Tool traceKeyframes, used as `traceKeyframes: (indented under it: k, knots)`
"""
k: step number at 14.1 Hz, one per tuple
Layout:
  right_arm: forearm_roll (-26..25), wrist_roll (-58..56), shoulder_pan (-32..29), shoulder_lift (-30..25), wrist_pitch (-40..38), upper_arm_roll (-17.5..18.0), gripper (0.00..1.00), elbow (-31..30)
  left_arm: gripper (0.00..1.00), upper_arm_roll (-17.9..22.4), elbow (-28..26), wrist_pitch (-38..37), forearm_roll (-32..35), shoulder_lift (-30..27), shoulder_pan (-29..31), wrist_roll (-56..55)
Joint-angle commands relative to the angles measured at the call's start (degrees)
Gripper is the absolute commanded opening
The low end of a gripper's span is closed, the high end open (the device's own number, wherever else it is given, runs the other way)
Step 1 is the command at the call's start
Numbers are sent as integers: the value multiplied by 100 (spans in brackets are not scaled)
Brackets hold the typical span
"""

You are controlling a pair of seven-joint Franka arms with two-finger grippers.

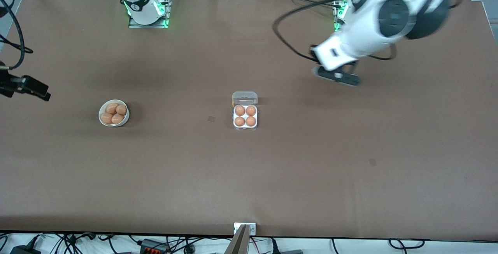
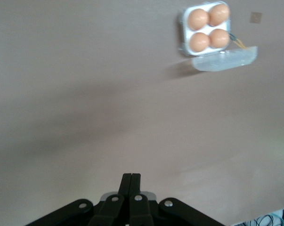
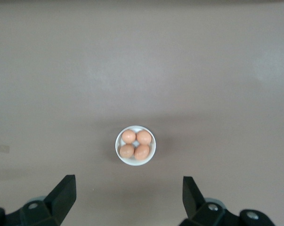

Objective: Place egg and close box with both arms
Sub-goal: 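Move the left gripper over the clear carton's open lid, then press the carton lid down shut with the left gripper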

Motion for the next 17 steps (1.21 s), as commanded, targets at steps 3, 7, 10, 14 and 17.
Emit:
traceKeyframes:
  k: [3, 7, 10, 14, 17]
  knots:
    - [76, -98, 62, -901, 719, -91, 100, -1462, 1, -707, -731, 1627, 101, 158, -212, -837]
    - [181, -98, 53, -831, 702, -91, 100, -1366, 1, -699, -723, 2701, 1011, 1001, -975, -1801]
    - [261, -133, 62, -726, 676, -74, 100, -1208, 1, -699, -539, 3598, 2278, 1853, -1459, -3295]
    - [261, -142, 62, -726, 667, -65, 100, -1155, 1, -646, 40, 3785, 3754, 2671, -1558, -4017]
    - [261, -142, 106, -717, 658, -56, 100, -1155, 1, -646, 743, 3977, 4599, 3277, -1567, -4397]
